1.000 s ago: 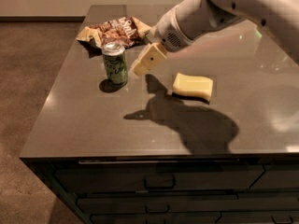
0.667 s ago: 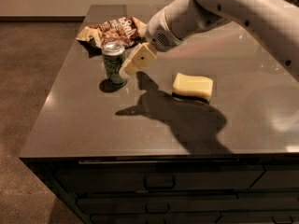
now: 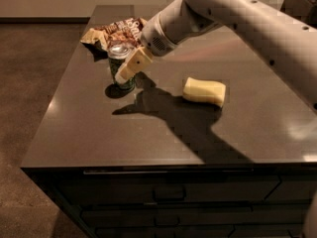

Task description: Knock green can over

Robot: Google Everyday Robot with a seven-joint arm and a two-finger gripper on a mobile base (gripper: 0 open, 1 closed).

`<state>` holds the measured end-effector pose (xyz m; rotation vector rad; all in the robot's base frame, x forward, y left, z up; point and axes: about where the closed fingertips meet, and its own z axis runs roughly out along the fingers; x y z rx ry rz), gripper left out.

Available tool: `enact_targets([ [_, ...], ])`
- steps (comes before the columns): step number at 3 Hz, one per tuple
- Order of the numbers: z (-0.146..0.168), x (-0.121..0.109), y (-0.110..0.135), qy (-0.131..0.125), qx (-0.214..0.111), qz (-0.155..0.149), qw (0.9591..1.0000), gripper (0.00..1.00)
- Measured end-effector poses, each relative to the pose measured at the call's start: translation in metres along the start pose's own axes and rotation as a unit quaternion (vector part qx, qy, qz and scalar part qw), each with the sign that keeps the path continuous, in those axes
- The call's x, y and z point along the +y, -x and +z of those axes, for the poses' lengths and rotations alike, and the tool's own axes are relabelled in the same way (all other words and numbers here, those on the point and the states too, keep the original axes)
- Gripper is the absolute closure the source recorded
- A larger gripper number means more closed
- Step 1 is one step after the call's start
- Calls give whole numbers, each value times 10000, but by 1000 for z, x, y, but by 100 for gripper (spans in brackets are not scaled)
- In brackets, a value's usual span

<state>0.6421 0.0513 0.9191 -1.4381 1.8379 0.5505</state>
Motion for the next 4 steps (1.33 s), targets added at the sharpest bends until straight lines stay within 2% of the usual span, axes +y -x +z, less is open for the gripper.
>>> enact_targets([
  [1, 13, 1, 4, 163, 9, -19, 9999, 0],
  [2, 22, 5, 9, 329, 3, -40, 9995, 19],
  [3, 25, 11, 18, 463, -70, -117, 9988, 41],
  [4, 18, 7, 24, 531, 22, -107, 9985, 65],
])
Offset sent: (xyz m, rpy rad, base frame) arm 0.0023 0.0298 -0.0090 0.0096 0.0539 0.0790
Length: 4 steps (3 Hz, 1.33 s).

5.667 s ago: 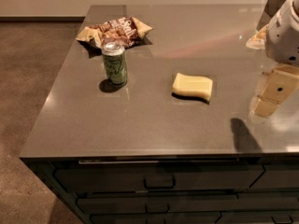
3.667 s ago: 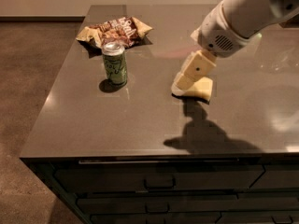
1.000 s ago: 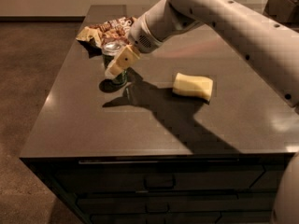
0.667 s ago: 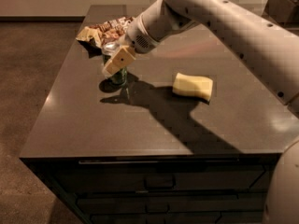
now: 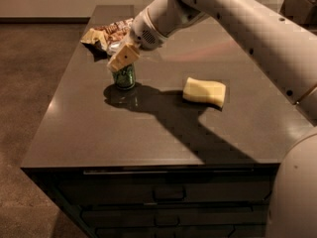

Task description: Knock green can over

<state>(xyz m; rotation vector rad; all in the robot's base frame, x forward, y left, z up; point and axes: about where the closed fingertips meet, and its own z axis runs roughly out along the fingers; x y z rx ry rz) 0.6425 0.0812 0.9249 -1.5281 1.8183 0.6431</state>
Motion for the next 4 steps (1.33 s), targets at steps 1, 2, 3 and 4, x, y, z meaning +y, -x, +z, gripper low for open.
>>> enact_targets([
  [1, -22, -3, 7, -101, 529, -125, 9985, 88],
  [2, -38, -1, -2, -239, 1515, -414, 9873, 100],
  [3, -47, 2, -12, -343, 2276, -708, 9706, 100],
  [4, -50, 5, -23, -423, 2851, -960, 9527, 100],
])
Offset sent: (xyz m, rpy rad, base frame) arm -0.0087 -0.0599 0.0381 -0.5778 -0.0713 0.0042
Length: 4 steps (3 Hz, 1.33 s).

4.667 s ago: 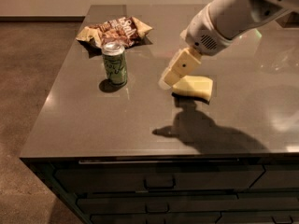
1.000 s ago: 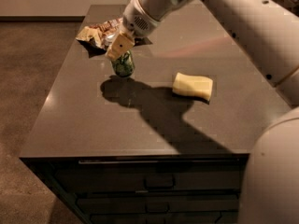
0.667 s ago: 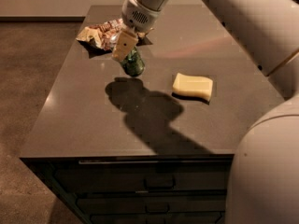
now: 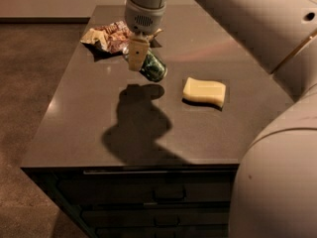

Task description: Knock green can over

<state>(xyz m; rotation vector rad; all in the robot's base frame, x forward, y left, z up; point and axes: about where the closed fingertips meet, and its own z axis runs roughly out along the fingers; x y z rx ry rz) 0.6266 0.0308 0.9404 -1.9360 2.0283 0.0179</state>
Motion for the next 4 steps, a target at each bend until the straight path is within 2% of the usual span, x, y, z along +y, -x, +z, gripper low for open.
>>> enact_targets([
  [1, 8, 5, -3, -42, 414, -218, 9989, 83],
  [2, 15, 8, -5, -63, 734, -384, 9965, 59],
  [3, 27, 14, -7, -13, 1007, -514, 9936, 28],
  [4, 37, 18, -9, 67, 1154, -583, 9916, 4],
])
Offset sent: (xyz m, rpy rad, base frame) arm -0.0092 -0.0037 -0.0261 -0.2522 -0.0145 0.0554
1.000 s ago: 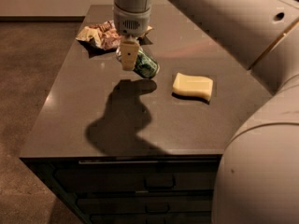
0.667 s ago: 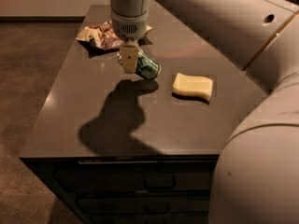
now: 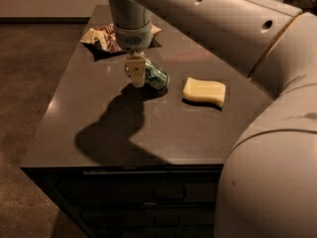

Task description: Knock green can over

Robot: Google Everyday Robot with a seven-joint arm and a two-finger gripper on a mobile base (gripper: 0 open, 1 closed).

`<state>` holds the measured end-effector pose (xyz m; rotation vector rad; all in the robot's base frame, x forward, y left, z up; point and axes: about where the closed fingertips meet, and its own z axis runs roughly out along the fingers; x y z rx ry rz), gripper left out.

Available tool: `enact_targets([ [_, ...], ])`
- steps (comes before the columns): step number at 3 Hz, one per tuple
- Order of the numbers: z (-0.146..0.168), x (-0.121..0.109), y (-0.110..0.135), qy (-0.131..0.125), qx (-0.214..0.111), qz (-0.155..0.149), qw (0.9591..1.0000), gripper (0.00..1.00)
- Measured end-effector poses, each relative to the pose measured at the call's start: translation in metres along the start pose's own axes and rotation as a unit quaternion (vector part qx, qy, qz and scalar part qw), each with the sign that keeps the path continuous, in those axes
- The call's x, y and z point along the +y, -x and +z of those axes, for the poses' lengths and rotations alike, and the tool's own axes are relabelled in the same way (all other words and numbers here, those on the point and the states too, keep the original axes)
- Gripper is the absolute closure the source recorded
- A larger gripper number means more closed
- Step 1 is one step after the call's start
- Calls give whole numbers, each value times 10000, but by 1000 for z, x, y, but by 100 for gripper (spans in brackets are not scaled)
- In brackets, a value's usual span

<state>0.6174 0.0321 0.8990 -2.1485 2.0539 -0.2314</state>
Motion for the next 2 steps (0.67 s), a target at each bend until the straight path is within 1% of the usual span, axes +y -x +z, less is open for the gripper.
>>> enact_targets([
  [1, 9, 2, -2, 92, 108, -40, 9999, 0],
  [2, 9, 2, -1, 92, 108, -40, 9999, 0],
])
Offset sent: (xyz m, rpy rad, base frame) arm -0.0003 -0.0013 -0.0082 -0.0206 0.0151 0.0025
